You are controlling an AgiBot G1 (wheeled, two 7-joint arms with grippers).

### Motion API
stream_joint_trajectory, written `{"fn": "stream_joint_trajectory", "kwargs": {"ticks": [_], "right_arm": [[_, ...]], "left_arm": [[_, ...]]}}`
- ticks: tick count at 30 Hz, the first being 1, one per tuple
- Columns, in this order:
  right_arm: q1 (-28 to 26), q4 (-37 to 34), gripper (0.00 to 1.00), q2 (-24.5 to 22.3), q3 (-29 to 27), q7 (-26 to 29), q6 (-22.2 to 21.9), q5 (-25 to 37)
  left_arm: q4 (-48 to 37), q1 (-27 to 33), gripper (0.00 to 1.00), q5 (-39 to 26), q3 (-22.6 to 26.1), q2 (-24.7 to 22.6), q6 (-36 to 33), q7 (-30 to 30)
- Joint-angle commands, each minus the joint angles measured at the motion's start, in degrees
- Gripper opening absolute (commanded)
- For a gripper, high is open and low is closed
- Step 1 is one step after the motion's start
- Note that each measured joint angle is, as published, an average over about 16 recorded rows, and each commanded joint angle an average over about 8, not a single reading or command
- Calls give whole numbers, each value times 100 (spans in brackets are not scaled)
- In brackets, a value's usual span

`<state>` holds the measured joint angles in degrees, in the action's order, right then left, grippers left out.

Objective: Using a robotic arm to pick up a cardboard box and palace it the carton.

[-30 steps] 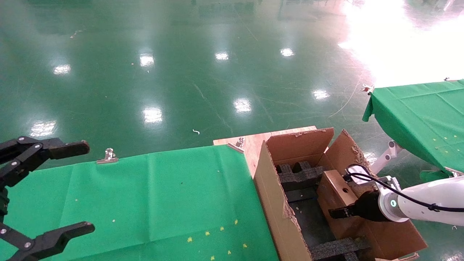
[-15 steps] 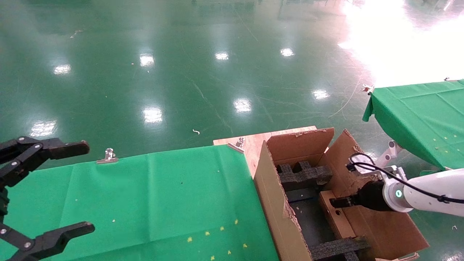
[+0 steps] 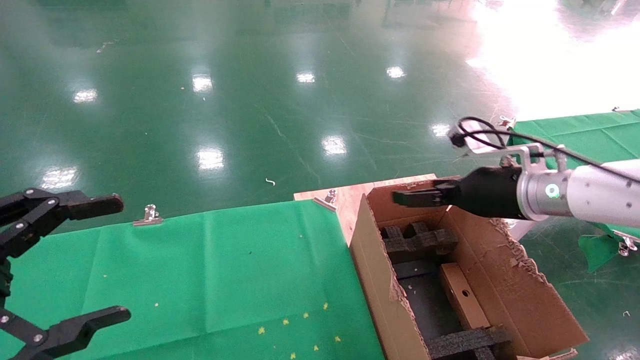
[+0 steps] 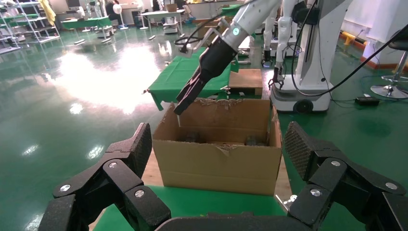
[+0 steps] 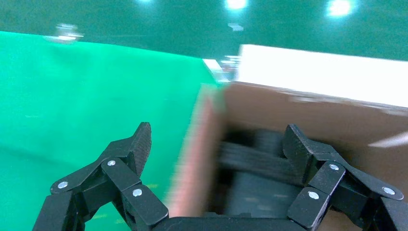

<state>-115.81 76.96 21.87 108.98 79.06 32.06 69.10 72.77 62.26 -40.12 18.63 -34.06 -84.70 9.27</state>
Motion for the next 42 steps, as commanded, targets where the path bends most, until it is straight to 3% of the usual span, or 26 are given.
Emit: {"fn": "stream_joint_trajectory", "kwargs": {"ticks": [1,7,17,42], "right_arm": [[-115,129,100,-23,-208,-280,244,-451],[-174,211,100,-69,-507,-710,687,-1174],[28,127,100,-4,-665,-734,706,-1050],[2290,-64,100,547,-4293,-3297,2669,-1765]], "left_arm": [[0,0,100,0,0,0,0,0],[-2,-1,100,2,0,1,2,-1],[-2,-1,100,2,1,1,2,-1],[-4,1,100,5,4,2,2,-3]]}}
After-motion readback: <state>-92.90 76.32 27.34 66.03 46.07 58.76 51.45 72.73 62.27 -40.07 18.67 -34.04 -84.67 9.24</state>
